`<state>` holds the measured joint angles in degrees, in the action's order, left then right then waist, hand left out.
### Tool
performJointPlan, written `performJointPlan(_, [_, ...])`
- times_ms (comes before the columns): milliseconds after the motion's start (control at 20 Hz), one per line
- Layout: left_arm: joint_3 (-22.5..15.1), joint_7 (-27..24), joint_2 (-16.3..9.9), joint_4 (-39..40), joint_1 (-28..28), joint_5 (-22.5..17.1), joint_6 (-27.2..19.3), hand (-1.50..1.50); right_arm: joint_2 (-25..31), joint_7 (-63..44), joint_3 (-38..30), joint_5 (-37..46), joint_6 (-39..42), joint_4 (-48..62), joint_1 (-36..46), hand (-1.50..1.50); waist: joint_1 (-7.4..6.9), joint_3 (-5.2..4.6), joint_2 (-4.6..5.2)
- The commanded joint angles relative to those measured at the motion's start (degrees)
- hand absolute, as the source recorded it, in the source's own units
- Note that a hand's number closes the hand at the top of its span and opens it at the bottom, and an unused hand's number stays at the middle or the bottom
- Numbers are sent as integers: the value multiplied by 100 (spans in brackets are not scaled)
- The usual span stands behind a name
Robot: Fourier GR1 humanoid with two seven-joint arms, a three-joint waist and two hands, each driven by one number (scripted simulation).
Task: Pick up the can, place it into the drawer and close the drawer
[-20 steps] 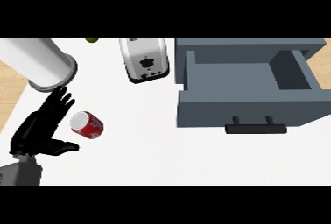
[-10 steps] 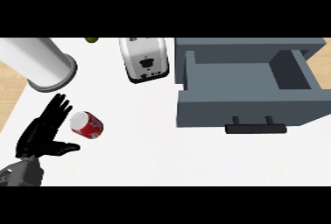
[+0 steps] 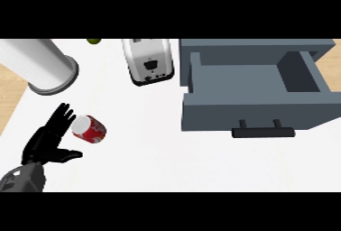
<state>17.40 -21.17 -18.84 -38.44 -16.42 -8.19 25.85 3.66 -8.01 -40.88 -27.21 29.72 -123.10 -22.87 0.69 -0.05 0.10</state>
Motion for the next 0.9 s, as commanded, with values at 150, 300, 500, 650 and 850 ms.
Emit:
performJointPlan(150, [69,-885,-218,1599,-625,246,292,-150,68,191,-296,-144,413,324,-25,-150,60,-6,19])
performJointPlan(300, [-29,-955,-44,1880,-824,380,111,-150,-229,-536,55,-122,-5,-599,-64,-150,47,-8,19])
performJointPlan(500, [17,-1312,-19,2372,-943,408,189,-150,-100,-393,-271,-450,254,-290,-124,-150,66,-8,19])
performJointPlan(650, [167,-1203,37,2384,-1052,198,223,-150,-229,-234,-380,-450,498,-242,-291,-150,61,-4,10])
performJointPlan(850, [294,-777,6,2543,-1447,13,305,150,-356,-790,-76,-353,-3,-882,-44,-150,39,-5,12])
